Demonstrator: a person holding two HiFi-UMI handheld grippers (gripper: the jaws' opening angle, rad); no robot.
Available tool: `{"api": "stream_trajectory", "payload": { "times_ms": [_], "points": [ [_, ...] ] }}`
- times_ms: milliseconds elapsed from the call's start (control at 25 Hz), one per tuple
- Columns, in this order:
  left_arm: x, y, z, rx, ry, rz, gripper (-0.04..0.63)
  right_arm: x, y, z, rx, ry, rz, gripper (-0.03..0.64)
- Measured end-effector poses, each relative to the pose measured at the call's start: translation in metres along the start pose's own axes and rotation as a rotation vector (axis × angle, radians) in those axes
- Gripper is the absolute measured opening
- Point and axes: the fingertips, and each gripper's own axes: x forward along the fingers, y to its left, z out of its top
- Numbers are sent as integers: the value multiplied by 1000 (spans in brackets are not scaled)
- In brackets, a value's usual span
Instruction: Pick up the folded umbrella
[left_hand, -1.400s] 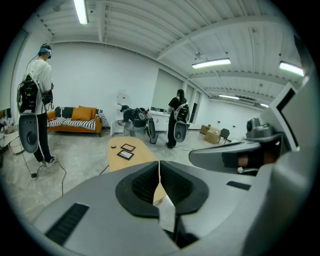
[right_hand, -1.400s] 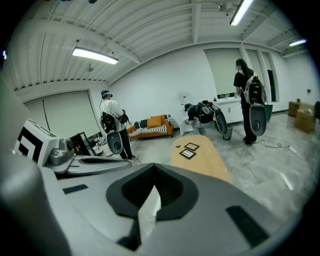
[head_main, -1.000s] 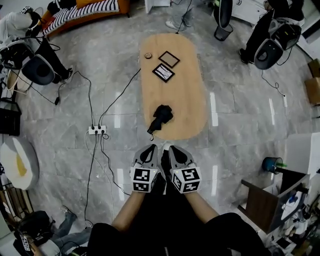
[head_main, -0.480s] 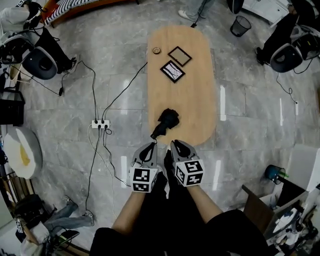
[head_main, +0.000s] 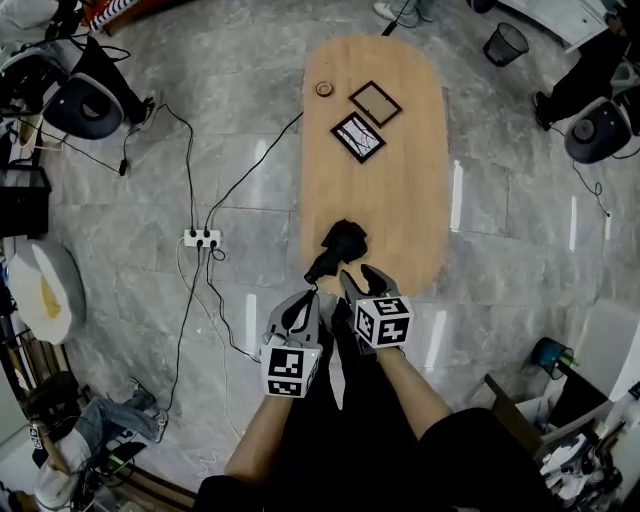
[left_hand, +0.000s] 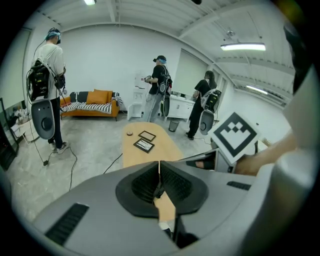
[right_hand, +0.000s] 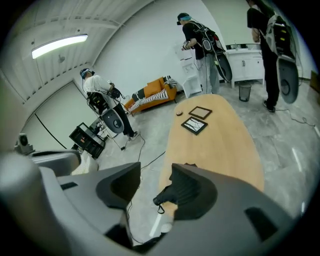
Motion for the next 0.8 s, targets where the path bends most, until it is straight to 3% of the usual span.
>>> {"api": "stream_trajectory", "payload": {
  "times_ms": [360,640,800],
  "points": [
    [-4,17,-30,-49,11,5,18,68,-30,-51,101,92,-99,246],
    [-3,17,-70,-61,63,-29,18,115,-63,-99,363,137,-204,268],
    [-6,18,-89,-86,84,-33,18,138,-70,-123,464,177,-215,270]
  ]
}}
